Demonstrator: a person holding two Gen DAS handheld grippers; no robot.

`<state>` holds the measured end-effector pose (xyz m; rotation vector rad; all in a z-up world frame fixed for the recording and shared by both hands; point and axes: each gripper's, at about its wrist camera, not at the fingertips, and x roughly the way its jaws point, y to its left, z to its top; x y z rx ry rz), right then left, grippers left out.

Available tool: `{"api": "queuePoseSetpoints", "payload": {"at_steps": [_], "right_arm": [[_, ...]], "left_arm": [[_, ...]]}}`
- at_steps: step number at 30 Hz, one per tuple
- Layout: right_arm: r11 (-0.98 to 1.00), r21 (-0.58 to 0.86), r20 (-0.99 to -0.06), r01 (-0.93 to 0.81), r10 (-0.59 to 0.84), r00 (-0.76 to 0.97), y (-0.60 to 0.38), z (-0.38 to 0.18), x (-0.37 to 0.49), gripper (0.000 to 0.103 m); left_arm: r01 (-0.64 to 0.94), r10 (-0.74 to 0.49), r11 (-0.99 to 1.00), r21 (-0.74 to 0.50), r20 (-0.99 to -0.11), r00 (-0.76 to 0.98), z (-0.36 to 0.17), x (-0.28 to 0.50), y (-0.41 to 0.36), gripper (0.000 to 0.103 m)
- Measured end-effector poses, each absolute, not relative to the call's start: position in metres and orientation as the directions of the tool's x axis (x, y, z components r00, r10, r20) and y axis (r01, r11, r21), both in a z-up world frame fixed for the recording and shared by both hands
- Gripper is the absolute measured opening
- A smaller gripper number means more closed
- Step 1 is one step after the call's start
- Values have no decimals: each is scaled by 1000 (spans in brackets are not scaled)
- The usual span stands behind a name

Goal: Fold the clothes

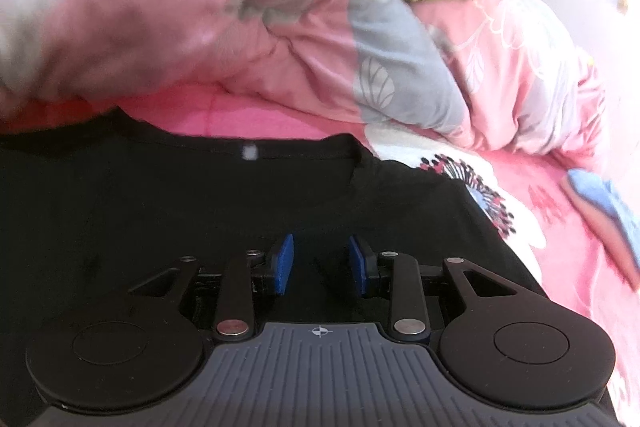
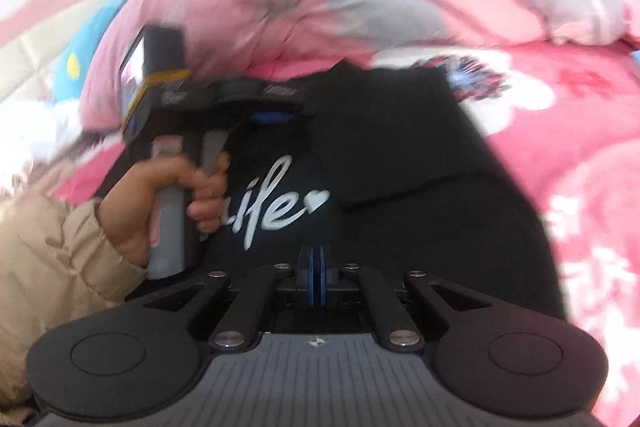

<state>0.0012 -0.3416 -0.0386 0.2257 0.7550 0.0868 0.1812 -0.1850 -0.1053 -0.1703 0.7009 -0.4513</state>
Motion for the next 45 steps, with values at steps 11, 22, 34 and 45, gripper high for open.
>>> {"api": "queuePoseSetpoints", "payload": {"at_steps": [11,22,34,45], "right_arm": [[964,259,-536,61,92,839,-348,-1,-74,16],[980,187,-603,69,59,796,-304,-31,-119,35],[999,-11,-712,-34,17,702,-238,-73,-198,34],[997,-56,-642,51,-75,763,-300,-53,-2,30]], "left_arm": [[348,-422,906,-240,-542,727,19,50,-68,45],[374,-400,912,-169,-568,720,-42,-78,-38,50],[407,-427,899,-165,-539,726,-97,-132,9,51],[394,-443,894,-211,-539,716,-97,-132,13,53]]}}
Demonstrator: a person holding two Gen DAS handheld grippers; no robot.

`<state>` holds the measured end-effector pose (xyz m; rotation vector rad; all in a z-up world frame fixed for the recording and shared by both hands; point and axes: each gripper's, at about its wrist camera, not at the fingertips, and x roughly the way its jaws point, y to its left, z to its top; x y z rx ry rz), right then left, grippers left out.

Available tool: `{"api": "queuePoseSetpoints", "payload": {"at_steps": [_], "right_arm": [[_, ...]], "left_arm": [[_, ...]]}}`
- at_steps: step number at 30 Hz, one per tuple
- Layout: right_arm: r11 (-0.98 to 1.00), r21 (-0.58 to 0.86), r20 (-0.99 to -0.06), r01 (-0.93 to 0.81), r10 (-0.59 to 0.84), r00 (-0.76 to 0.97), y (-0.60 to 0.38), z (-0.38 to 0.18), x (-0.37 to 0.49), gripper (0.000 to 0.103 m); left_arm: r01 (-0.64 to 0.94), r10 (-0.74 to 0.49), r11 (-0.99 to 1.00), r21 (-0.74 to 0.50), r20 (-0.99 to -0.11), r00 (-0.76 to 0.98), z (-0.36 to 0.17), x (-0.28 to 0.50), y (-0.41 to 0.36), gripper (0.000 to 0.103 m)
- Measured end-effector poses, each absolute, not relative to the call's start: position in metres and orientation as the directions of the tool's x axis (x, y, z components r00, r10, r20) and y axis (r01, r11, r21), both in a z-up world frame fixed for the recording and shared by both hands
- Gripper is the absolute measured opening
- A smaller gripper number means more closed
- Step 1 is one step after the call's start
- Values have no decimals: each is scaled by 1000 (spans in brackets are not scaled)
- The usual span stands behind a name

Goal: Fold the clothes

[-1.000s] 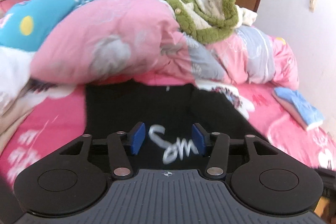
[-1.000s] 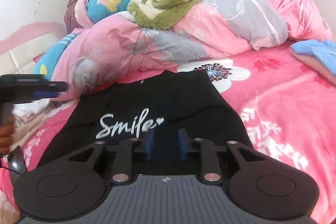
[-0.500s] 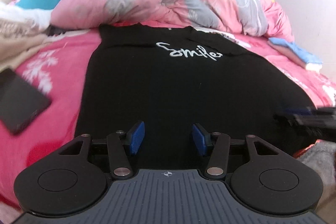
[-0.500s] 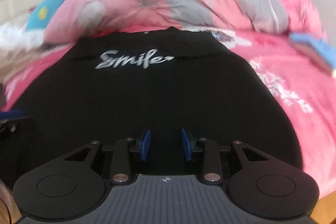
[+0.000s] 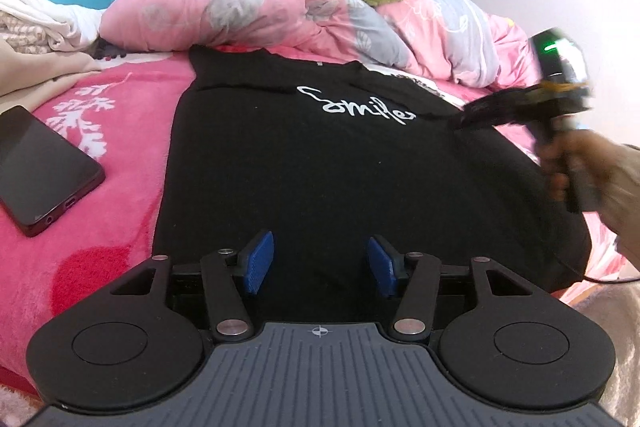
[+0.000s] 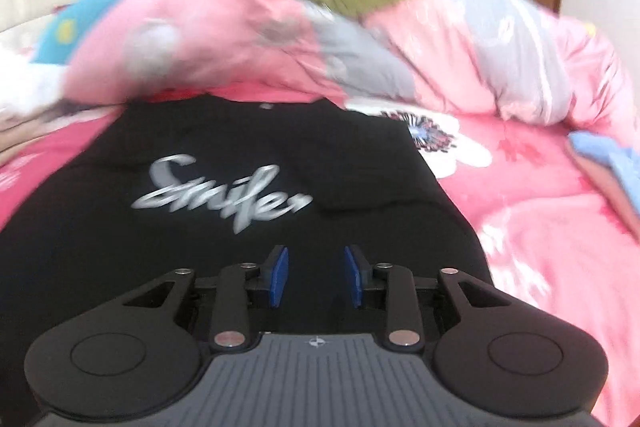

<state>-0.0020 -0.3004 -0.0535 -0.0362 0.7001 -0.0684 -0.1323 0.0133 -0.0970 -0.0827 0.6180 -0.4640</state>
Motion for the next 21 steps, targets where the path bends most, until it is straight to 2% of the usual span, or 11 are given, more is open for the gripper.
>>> {"api": "queuePoseSetpoints", "payload": {"at_steps": [2,4,9,14,16,19,21], "right_arm": [[996,-41,-688,83,-88,721,-321,-74,16,29],[997,-4,-675,76,-59,736,-342,-78,2,28],[985,-40,-660,169,-153,735,-390,-74,-82,29],[953,-23,-655,303,-244,715,-427,-58,-157,31],[968,3,-631,250,-192,752,-408,-46,-159,31],[997,27,-615,73,-41,787,-357,-42,-151,31],[999,-33,-634,-44,13,773,-325,-49,-146,30]], "left_arm": [[399,-448,892,-213,-539,713,-97,-132,15,53],[402,-460,886,-231,-537,707,-97,-130,17,53],[406,-495,869,-283,-529,689,-98,-123,25,56],[407,-490,871,-274,-535,688,-97,-123,21,61],[405,-479,877,-258,-543,690,-96,-124,17,62],[397,-463,885,-242,-554,692,-94,-125,14,62],[389,-460,887,-249,-556,692,-93,-125,15,62]]}}
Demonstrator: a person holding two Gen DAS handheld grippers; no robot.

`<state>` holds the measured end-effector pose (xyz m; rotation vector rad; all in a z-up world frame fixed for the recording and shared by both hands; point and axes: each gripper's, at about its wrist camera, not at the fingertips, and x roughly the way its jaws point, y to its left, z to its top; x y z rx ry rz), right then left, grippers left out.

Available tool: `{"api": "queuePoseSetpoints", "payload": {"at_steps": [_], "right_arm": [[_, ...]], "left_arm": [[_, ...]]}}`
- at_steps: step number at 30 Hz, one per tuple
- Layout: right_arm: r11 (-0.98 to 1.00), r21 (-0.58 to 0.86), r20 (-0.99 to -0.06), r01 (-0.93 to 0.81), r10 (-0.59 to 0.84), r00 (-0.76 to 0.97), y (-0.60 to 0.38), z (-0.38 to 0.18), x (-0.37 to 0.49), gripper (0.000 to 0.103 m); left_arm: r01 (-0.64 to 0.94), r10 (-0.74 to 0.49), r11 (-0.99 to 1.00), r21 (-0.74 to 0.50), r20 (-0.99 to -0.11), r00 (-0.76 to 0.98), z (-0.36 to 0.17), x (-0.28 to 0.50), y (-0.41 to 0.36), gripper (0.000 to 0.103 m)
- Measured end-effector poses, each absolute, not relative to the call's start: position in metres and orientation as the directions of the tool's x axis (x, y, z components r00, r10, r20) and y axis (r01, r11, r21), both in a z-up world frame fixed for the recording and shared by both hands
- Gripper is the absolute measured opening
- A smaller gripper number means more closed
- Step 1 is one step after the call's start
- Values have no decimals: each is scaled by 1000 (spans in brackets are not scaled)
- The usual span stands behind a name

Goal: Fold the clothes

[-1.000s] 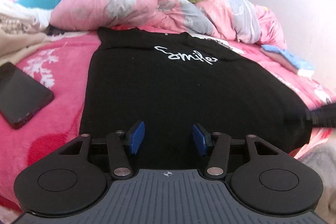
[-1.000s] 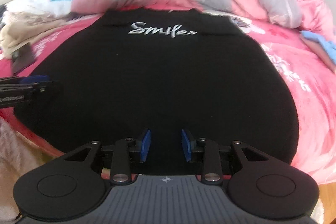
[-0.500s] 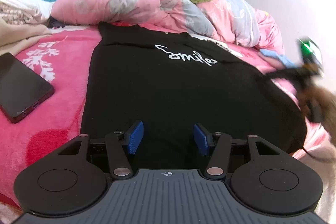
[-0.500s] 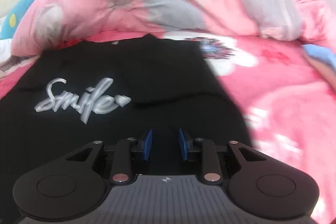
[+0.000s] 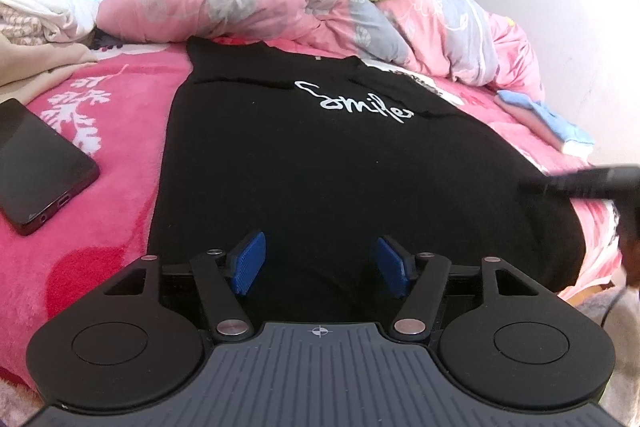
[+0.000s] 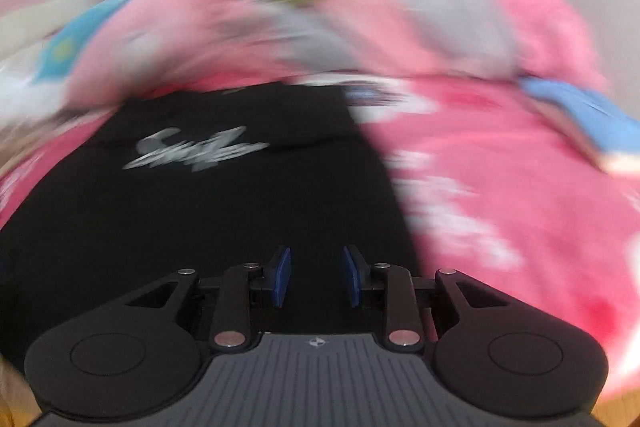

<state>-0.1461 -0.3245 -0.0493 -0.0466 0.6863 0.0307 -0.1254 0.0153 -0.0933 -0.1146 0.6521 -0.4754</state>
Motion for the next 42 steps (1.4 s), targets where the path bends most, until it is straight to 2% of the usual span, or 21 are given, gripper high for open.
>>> {"api": "queuePoseSetpoints", "payload": {"at_steps": [1,4,6,9,11,15,20,23,25,27,31,33,40,42], "right_arm": [[992,-92,-653,-88,6,757,-312,-57,-149,30],[990,-116,-673,-77,-22,739,-324,-68,-177,31],[999,-45,-704,21,-47,709,-350,-67,-198,31],[984,-104,-755,142,-171,633,-365,-69,-222,32],[991,-57,-739,120,-123,662,-354,-60,-228,32],[999,-12,-668,-41,23,744,-294,-49,-209,30],[999,-14,-695,-52,27,718,-270,-78,-213,31],[999,28,-788,-25,37,614,-273,-90,-225,31],[1000,26,-816,-9,26,578,-275,-95,-223,30],[1000,29,-794,-3,25,607,-272,-80,-226,30],[997,13,-689,-79,66,722,-251,-38,-221,30],[994,1,-668,-112,84,740,-240,-39,-213,30],[962,143,-793,-232,252,555,-203,-96,-223,30],[948,187,-793,-256,300,530,-196,-96,-226,30]], "left_arm": [[387,-460,887,-253,-557,692,-93,-126,17,62],[389,-467,884,-262,-555,689,-92,-127,22,62],[391,-472,881,-267,-554,686,-93,-127,25,62],[401,-471,881,-253,-555,686,-93,-128,25,62],[403,-459,886,-230,-559,690,-93,-131,23,62],[397,-437,895,-201,-570,696,-93,-136,23,62],[398,-421,901,-174,-575,701,-97,-148,27,62],[419,-405,901,-116,-572,713,-101,-158,24,63],[429,-395,899,-83,-577,715,-102,-164,23,64],[431,-388,900,-70,-581,715,-103,-169,25,65],[420,-388,903,-88,-585,712,-104,-173,32,65],[413,-387,906,-96,-587,711,-104,-174,35,65],[393,-369,914,-103,-615,697,-104,-179,44,65],[389,-361,916,-98,-623,693,-104,-181,47,65]]}}
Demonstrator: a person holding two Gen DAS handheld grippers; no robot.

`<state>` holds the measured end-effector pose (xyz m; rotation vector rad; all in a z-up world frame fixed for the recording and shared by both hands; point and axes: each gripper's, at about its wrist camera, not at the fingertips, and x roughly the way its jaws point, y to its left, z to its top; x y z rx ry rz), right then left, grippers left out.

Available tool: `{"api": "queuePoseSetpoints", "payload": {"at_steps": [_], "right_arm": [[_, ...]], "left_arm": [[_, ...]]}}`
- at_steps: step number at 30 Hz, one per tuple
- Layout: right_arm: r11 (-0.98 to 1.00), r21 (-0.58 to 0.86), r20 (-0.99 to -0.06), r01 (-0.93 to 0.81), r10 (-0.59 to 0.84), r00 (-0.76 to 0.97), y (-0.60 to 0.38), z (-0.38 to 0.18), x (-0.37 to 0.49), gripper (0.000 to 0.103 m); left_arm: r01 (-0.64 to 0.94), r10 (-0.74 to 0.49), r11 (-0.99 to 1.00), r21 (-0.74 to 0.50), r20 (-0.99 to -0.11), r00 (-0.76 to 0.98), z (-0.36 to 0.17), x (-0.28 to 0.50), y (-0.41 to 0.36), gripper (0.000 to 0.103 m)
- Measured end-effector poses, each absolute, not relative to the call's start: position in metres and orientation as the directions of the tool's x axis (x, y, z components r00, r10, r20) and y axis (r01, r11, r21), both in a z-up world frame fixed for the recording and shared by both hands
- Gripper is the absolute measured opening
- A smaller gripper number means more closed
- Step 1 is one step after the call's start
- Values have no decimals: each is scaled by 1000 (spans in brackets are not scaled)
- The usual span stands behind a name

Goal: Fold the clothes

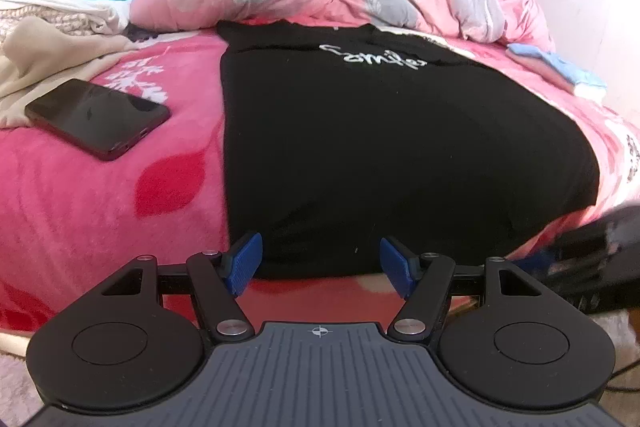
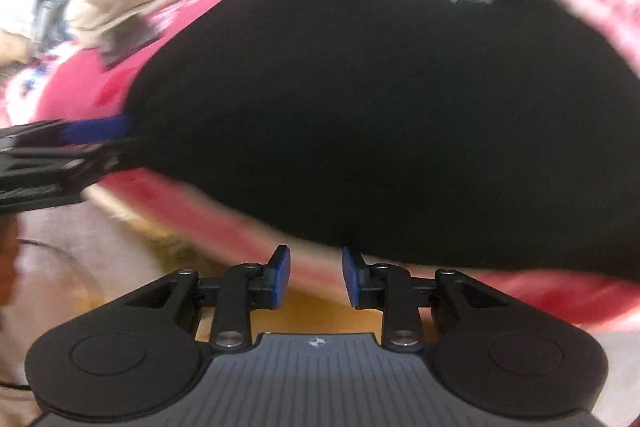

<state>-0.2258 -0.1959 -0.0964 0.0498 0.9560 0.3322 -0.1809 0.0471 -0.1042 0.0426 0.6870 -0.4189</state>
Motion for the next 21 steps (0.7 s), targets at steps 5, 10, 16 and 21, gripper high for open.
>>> {"api": "queuePoseSetpoints", "payload": {"at_steps": [5,10,16,21], "right_arm": [[929,157,-692,-336,346,634,-183,-54,-231,30],[906,195,-677,-375,401,617,-161,-72,-205,30],[858,319,-746,-402,489,453,-143,-113,-217,30],[882,312,-713,-353,463,526,-161,-96,-214,30]], "left_arm": [[349,-331,932,-103,-636,697,-105,-187,61,65],[304,-320,943,-136,-622,715,-101,-188,75,65],[299,-341,939,-172,-598,725,-101,-182,84,63],[309,-402,915,-259,-585,704,-108,-169,90,51]]}}
